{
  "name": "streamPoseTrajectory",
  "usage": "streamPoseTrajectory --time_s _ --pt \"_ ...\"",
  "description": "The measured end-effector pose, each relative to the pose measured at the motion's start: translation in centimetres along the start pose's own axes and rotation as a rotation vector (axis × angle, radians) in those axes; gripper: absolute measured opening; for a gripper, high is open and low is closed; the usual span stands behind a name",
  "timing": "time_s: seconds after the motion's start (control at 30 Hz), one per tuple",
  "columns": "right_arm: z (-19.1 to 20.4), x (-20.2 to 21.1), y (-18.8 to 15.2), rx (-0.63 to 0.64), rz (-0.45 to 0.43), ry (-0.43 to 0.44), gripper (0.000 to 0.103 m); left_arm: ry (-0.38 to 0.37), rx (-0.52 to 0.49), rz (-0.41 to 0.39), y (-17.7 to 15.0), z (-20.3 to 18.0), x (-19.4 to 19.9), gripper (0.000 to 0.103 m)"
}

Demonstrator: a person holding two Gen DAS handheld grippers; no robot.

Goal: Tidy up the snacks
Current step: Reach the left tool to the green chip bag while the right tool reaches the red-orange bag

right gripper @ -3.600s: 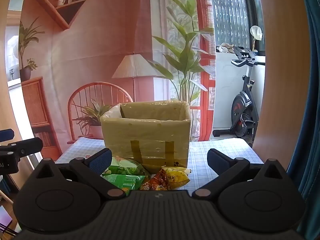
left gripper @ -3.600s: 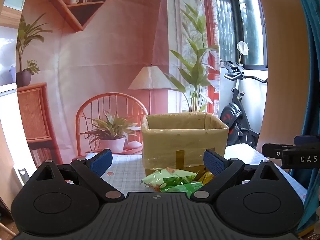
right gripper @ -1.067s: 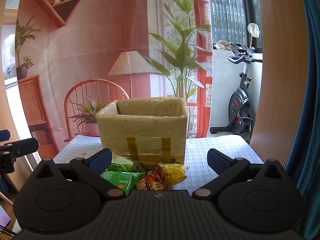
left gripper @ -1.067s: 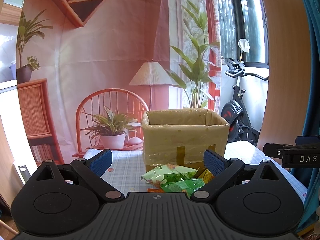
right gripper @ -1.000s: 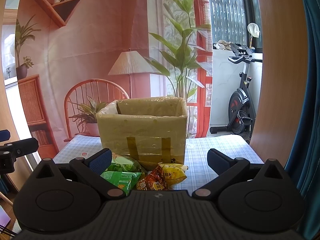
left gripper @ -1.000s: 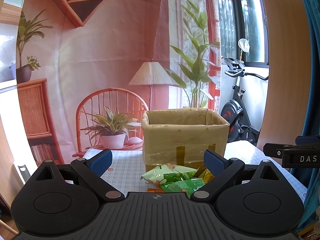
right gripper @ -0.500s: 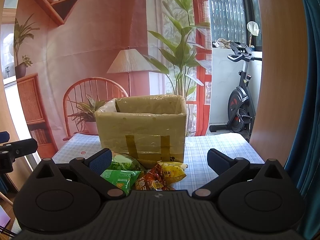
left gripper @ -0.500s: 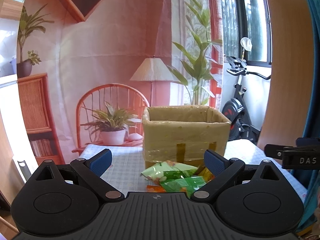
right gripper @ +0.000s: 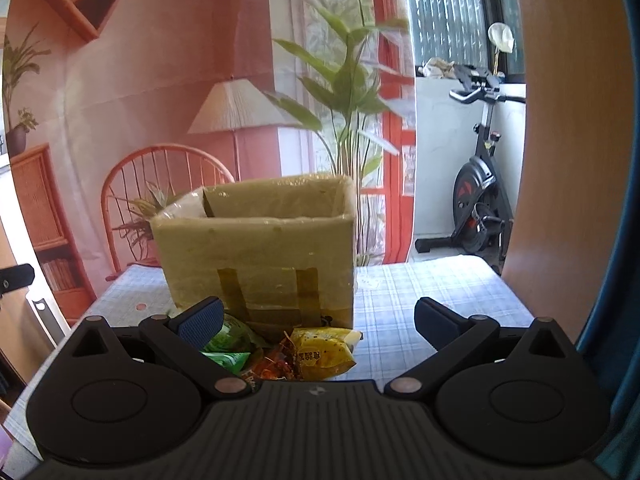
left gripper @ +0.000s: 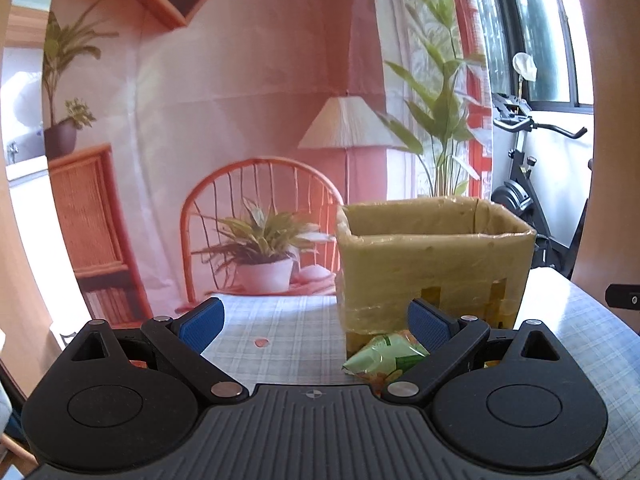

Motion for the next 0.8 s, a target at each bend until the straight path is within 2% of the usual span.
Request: streamPoseTrajectory --time_s 0.33,0.47,0.8 --pt "-1.2 -4.1 -2.6 -0.03 0.086 0.066 0.103 -0.12 0.022 0.13 -3.6 -2.0 -3.2 0.098" --pt "-1.0 -5.5 -3.9 -0.002 0.119 0.067 0.103 -0.16 0.039 0.183 -4.9 -3.2 -4.2 0.097" --pt "-2.5 -7.4 -6.0 -0.033 0.175 0.06 0.102 -0.234 0.034 0.262 -6.8 -6.3 -5.8 0.096"
Point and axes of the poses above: each gripper's, at about its wrist camera, not at the fingertips, and x roughly against the way its jaws point, z to its left, y to its top, the point moved 3 cm from there along -x, roughly the way its jaws point, and after that the axes turned 15 degrees about y, right-handed, at the moved point
